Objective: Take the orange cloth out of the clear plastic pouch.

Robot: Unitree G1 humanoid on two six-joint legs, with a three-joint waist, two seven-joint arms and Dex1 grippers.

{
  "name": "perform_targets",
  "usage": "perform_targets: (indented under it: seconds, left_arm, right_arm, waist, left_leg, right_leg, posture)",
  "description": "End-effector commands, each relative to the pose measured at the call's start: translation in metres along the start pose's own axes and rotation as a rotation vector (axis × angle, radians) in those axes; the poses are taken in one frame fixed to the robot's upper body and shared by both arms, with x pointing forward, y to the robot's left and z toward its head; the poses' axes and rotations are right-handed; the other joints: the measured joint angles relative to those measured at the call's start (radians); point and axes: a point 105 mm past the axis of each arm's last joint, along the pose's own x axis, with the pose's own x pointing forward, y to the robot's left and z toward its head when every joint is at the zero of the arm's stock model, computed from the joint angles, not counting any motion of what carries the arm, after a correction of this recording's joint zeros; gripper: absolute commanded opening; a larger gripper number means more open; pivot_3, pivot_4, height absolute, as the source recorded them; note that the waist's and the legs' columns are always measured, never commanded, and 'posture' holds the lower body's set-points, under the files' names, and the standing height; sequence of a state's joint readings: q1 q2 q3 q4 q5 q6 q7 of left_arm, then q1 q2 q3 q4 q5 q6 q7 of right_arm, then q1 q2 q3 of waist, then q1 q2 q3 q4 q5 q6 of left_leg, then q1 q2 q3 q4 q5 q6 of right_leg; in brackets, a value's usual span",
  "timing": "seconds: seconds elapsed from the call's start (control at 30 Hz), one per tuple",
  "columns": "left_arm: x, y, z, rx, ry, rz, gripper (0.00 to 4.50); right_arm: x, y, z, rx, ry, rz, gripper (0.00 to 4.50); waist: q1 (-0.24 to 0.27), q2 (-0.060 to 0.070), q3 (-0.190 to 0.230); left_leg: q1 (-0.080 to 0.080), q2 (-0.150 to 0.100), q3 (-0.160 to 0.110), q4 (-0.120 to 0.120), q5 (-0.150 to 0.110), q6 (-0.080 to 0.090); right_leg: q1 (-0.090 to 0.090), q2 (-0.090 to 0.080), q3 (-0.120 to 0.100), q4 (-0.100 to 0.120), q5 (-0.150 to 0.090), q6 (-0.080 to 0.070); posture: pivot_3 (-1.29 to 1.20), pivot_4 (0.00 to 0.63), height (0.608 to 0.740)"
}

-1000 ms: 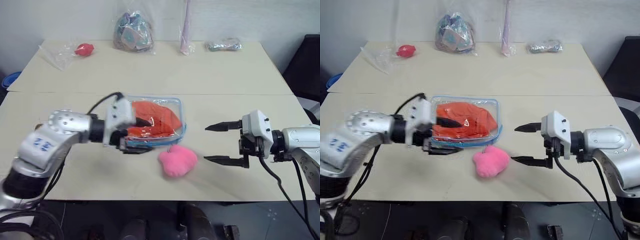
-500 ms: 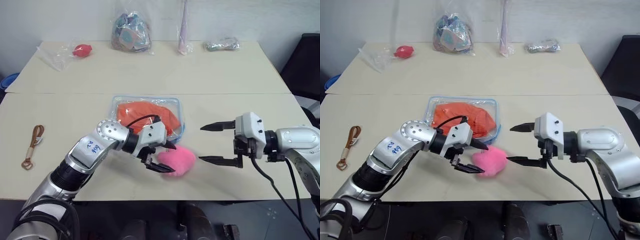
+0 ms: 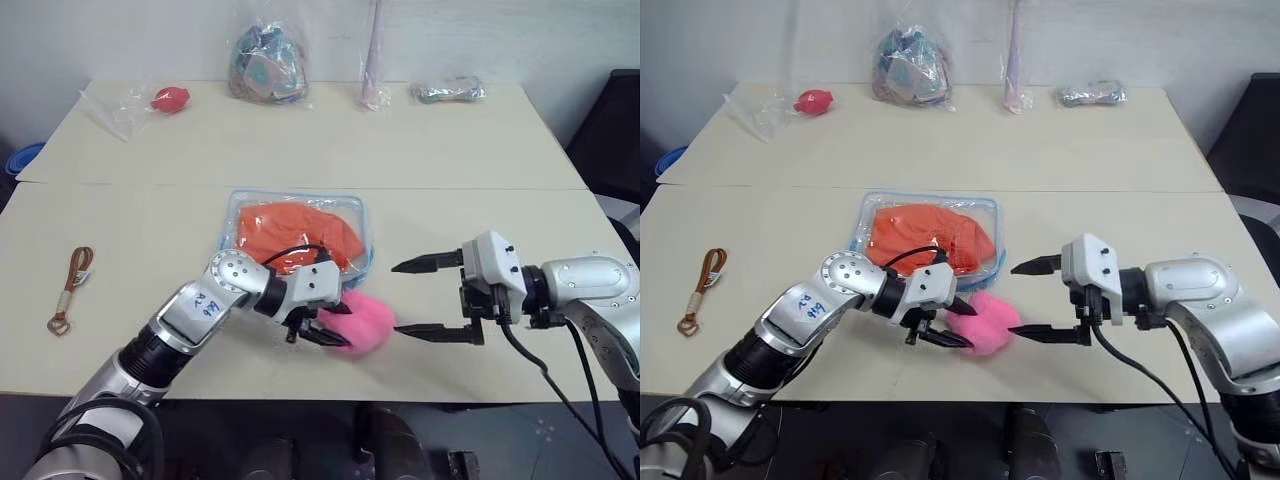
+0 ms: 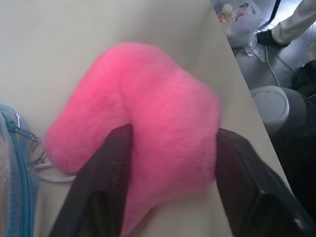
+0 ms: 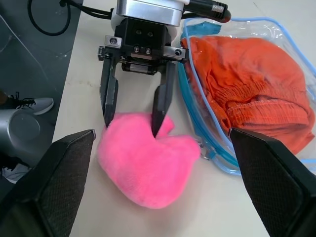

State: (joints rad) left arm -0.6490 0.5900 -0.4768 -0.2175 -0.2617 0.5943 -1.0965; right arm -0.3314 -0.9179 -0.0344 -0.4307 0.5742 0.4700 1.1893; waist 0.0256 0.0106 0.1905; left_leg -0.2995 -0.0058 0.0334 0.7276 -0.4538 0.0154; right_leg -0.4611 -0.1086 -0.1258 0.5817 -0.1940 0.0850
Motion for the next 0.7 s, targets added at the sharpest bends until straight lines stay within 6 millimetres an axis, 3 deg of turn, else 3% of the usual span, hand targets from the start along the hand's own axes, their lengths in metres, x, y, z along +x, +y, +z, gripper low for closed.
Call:
perform_targets:
  seconds: [0.03,0.13,0.17,0.37,0.63,0.7]
  left_arm:
    - [-0.004,-0.001,0.006,0.029,-0.031,0.005,1.00]
    - [-0.013,-0.007,0.005,0.029,-0.024,-0.001,0.12]
    - [-0.016,-0.009,0.004,0.028,-0.018,-0.002,0.04]
    - [-0.051,-0.030,-0.006,-0.026,0.010,0.008,0.04]
    - [-0.049,-0.023,-0.001,-0.033,-0.018,0.082,0.04]
    - [-0.049,-0.022,0.000,-0.032,-0.020,0.092,0.00]
  right_arm:
    - [-0.002,0.001,0.009,-0.051,-0.006,-0.003,4.50]
    - [0.003,-0.005,0.011,-0.079,-0.015,-0.023,4.50]
    - [0.005,-0.007,0.011,-0.091,-0.018,-0.031,4.50]
    - [0.029,-0.022,-0.012,-0.304,0.081,-0.069,4.50]
    - [0.070,-0.035,-0.031,-0.452,0.098,-0.093,4.50]
    - [0.075,-0.038,-0.033,-0.472,0.100,-0.097,4.13]
  waist:
    - [0.000,0.000,0.000]
    - [-0.001,0.000,0.000]
    - [-0.002,0.000,0.000]
    - [-0.016,0.000,0.000]
    - [-0.006,0.000,0.000]
    - [-0.007,0.000,0.000]
  left_leg:
    - [0.000,0.000,0.000,0.000,0.000,0.000]
    - [0.000,0.000,0.000,0.000,0.000,0.000]
    - [0.000,0.000,0.000,0.000,0.000,0.000]
    - [0.002,0.002,0.000,-0.001,0.000,-0.001]
    - [0.001,0.001,0.000,0.000,0.000,-0.001]
    - [0.001,0.001,0.000,0.000,0.000,-0.001]
  right_leg:
    - [0.000,0.000,0.000,0.000,0.000,0.000]
    - [0.000,0.000,0.000,0.000,0.000,0.000]
    - [0.000,0.000,0.000,0.000,0.000,0.000]
    - [-0.001,0.001,0.000,0.000,0.000,-0.002]
    - [-0.001,0.000,-0.001,0.000,0.000,-0.001]
    - [-0.001,0.000,-0.001,0.000,0.000,-0.001]
  posture:
    - [0.00,0.150,0.740]
    - [0.00,0.150,0.740]
    - [0.00,0.150,0.740]
    - [0.00,0.150,0.740]
    - [0.00,0.150,0.740]
    - [0.00,0.150,0.740]
